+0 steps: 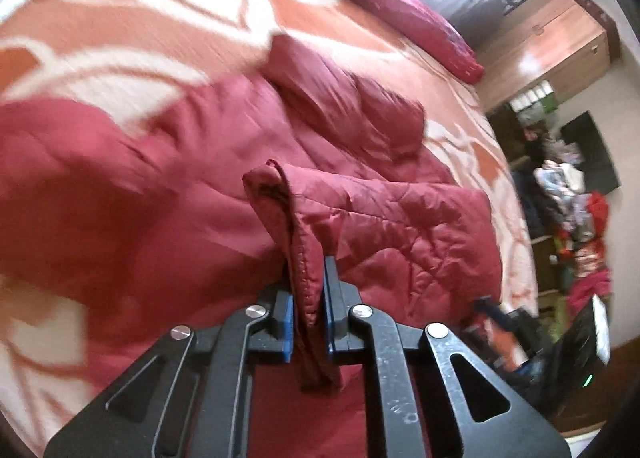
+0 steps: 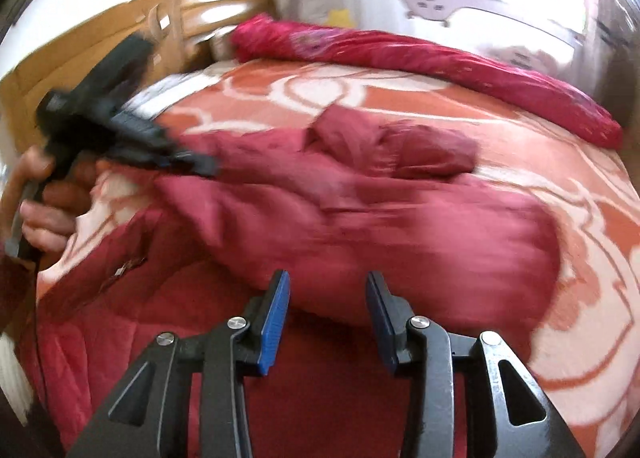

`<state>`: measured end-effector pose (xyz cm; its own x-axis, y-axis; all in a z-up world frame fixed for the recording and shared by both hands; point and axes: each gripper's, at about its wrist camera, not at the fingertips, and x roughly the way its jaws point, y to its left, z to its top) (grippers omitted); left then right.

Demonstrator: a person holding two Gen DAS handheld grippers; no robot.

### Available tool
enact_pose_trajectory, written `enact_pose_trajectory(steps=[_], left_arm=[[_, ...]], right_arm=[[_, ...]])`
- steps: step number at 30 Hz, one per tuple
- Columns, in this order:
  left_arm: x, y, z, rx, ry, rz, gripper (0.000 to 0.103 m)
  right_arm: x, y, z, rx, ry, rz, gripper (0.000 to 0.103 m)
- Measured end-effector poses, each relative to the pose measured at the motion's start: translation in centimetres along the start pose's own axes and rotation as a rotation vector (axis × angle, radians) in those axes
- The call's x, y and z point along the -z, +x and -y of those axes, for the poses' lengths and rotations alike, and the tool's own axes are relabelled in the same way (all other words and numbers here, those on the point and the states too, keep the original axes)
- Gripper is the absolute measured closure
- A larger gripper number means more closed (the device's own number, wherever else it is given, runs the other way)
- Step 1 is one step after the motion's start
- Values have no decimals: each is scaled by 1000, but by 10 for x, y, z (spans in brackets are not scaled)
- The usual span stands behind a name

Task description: Fold large clothes

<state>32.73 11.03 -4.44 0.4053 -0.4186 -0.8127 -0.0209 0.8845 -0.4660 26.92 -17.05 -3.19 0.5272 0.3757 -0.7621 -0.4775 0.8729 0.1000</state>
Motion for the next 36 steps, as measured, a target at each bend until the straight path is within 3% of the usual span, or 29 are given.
enact_pose_trajectory(steps=[4, 8, 10, 13, 16, 19, 21, 23, 25, 26, 31, 36], left_arm=[[-8, -17, -18, -42, 35, 39, 94], [-5, -9, -26, -83, 74, 26, 94], [-3, 4, -25, -137, 98, 18, 94], [4, 8, -13, -223, 166, 75, 92], [7, 2, -5, -327, 194, 150, 82], [8, -18, -6, -444, 130, 241, 79], [8, -41, -9, -426, 58, 302, 79], [11, -56, -4, -329, 38, 341, 79], [10, -48, 8, -222, 85, 292, 79], [9, -37, 15, -209, 104, 255, 79], [6, 36, 26, -281, 135, 95, 78], [13, 61, 8, -274, 91, 53, 78]], right_arm=[[-4, -7, 37, 32, 131, 31, 62], [-6, 1, 73, 54, 257, 19, 62], [-2, 15, 89, 62, 307, -33, 62], [4, 43, 101, 78, 346, -126, 62], [14, 52, 104, 85, 344, -145, 62], [18, 52, 103, 94, 345, -142, 62], [20, 51, 101, 96, 346, -137, 61], [21, 52, 99, 98, 341, -136, 60], [21, 55, 96, 103, 338, -135, 59], [20, 57, 95, 107, 334, -136, 59], [17, 57, 90, 117, 314, -147, 59], [-1, 26, 86, 132, 296, -49, 57]])
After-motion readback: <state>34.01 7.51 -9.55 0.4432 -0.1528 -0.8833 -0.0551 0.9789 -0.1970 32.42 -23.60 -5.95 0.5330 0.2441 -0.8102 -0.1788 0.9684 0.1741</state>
